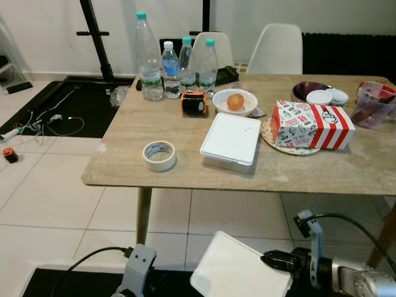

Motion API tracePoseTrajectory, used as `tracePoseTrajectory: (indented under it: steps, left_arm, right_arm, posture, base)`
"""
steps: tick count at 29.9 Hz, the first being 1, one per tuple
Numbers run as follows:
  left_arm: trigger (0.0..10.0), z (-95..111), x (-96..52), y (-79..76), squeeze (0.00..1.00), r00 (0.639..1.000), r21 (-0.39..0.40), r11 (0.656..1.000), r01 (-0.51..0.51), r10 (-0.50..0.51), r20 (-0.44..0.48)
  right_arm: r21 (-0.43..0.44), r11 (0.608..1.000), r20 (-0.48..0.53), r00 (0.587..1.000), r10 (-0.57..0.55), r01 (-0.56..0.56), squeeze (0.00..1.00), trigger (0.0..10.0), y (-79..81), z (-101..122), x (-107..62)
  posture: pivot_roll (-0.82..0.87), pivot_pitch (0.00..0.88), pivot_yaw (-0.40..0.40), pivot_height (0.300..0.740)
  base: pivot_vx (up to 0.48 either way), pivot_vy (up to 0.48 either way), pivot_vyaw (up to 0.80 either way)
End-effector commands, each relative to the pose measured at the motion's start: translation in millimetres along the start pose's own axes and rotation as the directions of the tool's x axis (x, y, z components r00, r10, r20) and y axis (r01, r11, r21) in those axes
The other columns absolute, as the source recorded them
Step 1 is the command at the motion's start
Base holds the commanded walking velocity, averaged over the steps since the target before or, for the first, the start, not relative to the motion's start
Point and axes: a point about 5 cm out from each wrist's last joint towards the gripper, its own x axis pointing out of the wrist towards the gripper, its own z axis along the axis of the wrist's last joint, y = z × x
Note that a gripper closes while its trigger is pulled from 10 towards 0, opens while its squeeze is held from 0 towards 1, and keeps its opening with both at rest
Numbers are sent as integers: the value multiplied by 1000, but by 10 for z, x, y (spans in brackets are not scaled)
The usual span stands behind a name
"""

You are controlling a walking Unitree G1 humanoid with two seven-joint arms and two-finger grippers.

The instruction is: Restocking fridge

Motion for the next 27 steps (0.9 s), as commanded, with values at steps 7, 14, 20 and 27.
tracePoseTrajectory:
  steps: [7, 14, 20, 27]
  left_arm:
    - [10000, -172, 25, 26, 0, 991, -55, 994, -99, 93, -94]
    - [10000, -238, 103, -99, 0, 983, -71, 990, -124, 113, -143]
    - [10000, -255, 165, -172, 0, 976, -92, 984, -154, 137, -167]
    - [10000, -283, 191, -213, 0, 971, -98, 982, -161, 140, -196]
  right_arm:
    - [206, 902, 117, 906, -407, 379, 0, 0, -362, -301, 100]
    - [513, 704, 124, 768, -628, 492, 0, 0, -444, -619, 166]
    - [547, 655, 123, 724, -679, 522, 0, 0, -396, -717, 264]
    - [382, 684, 69, 718, -692, 622, 0, 10000, -370, -759, 322]
  posture:
    - [9, 41, -3, 740]
    - [8, 18, 2, 740]
    - [12, 2, -1, 740]
    - [8, 0, -10, 740]
  base:
    - [0, 0, 0]
    - [0, 0, 0]
    - [0, 0, 0]
    - [0, 0, 0]
